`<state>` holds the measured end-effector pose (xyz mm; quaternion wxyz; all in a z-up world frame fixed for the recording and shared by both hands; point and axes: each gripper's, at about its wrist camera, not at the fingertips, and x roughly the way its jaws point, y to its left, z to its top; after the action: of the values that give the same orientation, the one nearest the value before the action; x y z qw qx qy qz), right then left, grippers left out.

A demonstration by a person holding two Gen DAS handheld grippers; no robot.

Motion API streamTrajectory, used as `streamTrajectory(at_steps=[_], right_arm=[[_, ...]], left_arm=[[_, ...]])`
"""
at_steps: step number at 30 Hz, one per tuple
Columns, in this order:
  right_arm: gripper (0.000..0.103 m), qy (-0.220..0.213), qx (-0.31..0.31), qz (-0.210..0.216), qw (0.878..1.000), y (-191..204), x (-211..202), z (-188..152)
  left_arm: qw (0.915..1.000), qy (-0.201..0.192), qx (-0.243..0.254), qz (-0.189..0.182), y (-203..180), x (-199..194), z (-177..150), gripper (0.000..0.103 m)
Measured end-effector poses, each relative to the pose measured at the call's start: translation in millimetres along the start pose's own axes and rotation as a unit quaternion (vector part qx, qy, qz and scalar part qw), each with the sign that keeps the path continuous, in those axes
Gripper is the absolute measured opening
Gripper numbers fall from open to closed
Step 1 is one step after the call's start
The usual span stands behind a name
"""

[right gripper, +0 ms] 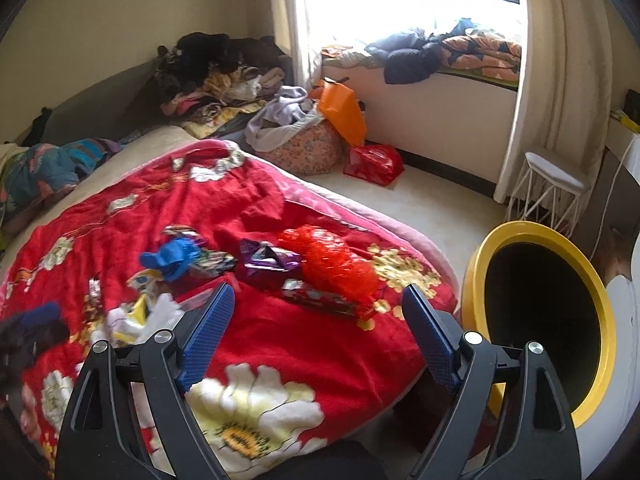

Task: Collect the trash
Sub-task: 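Grasp the white foam net with the left tool while the right tool grasps the red plastic bag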

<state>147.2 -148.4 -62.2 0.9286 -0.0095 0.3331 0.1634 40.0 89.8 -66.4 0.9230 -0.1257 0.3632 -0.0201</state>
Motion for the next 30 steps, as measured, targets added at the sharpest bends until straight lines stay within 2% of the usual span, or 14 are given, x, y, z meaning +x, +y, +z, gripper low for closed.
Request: streamTrajectory(at_steps=[3,10,14,17,20,25,27,30], right_arm=[[0.083,0.021,0.005,-0.002,1.000,-8.1,19.4,2.4],[0.083,0.051,0.015,-0.005,0.999,-16.5,58.4,10.0],[0.082,0.068,0.012,-0.004,0.998,-17.2,79.0,14.7],[0.077,0.084,0.020,-0.002,0.996,-21.1,94.0,15.9],[0.065,0.096,0.031,0.012,0.995,-25.1,104.1,14.4],[0.029,0.090,0.037,0.033,0.995,-26.5,103.0,12.9],[0.021,0.077,0.034,0.037,0.996,-25.2,97.2,14.0],[0.017,0.048,0.041,0.046,0.997,-27.0,81.8,17.4]], left_arm=[[0.9995,0.025,0.018,-0.011,-5.4,9.8,-7.9,0.092],[0.9974,0.065,0.020,-0.025,-8.7,25.0,-22.7,0.091],[0.9963,0.080,0.020,-0.027,-9.7,31.0,-29.4,0.083],[0.9956,0.088,0.016,-0.027,-8.5,34.9,-32.0,0.074],[0.9951,0.093,0.021,-0.026,-10.6,37.0,-34.2,0.066],[0.9944,0.099,0.024,-0.028,-12.9,38.9,-36.9,0.052],[0.9941,0.101,0.023,-0.032,-13.4,39.9,-37.5,0.040],[0.9936,0.103,0.027,-0.038,-15.3,40.1,-38.0,0.025]])
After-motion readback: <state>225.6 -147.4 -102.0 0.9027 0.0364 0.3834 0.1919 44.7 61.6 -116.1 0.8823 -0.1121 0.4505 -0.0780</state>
